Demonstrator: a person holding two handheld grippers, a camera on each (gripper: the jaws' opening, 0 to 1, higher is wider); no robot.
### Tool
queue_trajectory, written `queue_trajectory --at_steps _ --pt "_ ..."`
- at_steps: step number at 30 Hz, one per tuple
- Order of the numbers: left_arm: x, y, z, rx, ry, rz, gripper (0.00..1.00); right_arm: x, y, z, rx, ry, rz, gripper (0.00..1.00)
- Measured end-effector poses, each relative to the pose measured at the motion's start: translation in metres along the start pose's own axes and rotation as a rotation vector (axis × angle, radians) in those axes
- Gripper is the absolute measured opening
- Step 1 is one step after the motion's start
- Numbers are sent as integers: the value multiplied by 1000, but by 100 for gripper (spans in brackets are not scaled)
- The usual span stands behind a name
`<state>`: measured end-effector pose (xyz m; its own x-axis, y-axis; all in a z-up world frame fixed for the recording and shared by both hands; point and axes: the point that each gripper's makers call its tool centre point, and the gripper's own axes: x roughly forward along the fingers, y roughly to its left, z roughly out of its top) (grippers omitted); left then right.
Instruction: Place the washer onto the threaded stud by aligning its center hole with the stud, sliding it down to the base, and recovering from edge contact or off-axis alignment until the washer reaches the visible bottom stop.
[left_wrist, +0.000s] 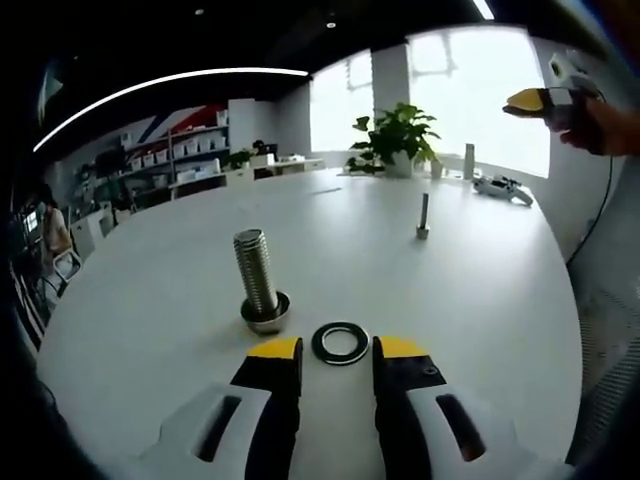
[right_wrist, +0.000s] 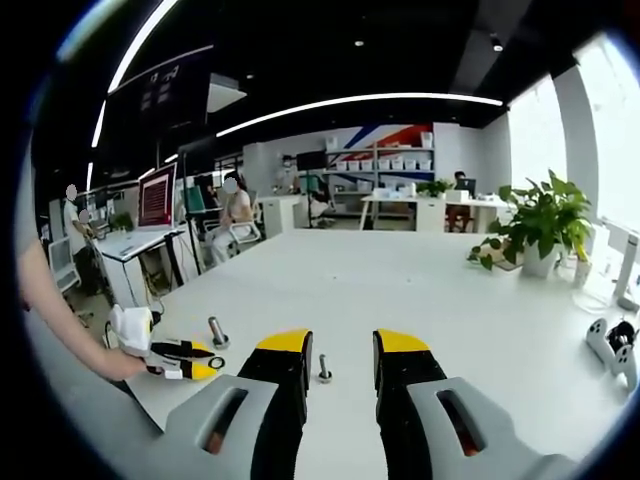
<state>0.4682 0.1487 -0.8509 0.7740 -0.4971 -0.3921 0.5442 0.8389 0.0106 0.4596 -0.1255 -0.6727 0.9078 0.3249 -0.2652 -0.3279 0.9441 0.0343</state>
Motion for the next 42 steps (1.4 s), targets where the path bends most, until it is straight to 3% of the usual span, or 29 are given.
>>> queue_trajectory --at_steps 9,27,42 --pt "4 -1 2 0 -38 -6 25 1 0 -2 0 6 3 26" --pt "10 -4 4 2 -50 -13 23 2 -2 -5 -1 16 0 26" --pt "9 -6 3 2 -20 -11 22 2 -3 -6 -4 22 -1 26"
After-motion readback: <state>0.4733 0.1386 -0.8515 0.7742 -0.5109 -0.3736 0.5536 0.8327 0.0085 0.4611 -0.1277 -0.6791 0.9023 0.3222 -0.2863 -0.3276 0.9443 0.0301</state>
